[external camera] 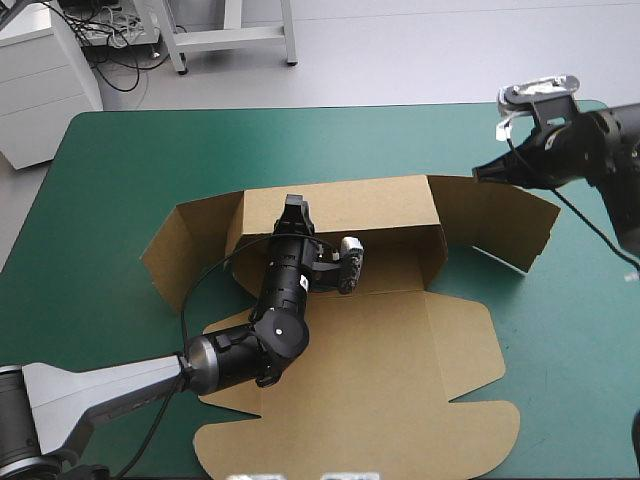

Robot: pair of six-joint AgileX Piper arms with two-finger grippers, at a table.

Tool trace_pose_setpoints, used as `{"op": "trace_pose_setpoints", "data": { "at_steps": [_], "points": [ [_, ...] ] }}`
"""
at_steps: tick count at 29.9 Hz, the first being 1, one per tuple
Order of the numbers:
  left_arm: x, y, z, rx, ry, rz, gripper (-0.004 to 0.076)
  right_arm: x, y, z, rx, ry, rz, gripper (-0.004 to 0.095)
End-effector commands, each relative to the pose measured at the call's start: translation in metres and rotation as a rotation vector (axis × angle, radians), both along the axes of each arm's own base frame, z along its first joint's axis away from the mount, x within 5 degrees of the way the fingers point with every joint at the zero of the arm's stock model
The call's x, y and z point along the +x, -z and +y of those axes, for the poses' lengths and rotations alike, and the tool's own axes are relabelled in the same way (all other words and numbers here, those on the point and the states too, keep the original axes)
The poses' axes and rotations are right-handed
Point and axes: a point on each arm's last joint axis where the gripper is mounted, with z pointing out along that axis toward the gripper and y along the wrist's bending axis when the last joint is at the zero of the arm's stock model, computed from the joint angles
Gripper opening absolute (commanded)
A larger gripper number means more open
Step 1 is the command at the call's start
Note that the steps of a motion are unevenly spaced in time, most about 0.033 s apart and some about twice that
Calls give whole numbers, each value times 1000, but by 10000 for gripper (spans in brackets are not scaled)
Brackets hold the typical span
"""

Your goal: Fold the box

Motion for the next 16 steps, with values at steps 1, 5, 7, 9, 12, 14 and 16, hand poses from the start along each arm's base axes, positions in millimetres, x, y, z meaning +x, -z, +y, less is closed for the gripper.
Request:
{"op": "trace_pose_setpoints", "data": {
  "at_steps": [1,5,7,9,12,14,16],
  "points": [
    [-1,-23,2,-12,1,-103,-32,21,-21,-6,80,-37,-77,-23],
    [-1,-23,1,-13,6,-101,-32,57,-10,-11,161,-39,-6,-23],
    [-1,-23,1,-13,9,-99,-32,72,-2,-15,168,-17,10,-23],
    [-1,-23,1,-13,9,-99,-32,84,11,-16,176,-10,41,-23],
    [-1,-23,1,-13,9,-99,-32,98,30,-14,186,-16,91,-23],
    [-1,-23,1,-13,9,-99,-32,104,39,-13,197,-17,117,-23],
    [-1,-23,1,-15,8,-99,-32,103,43,-12,203,-33,131,-23]
  ]
}}
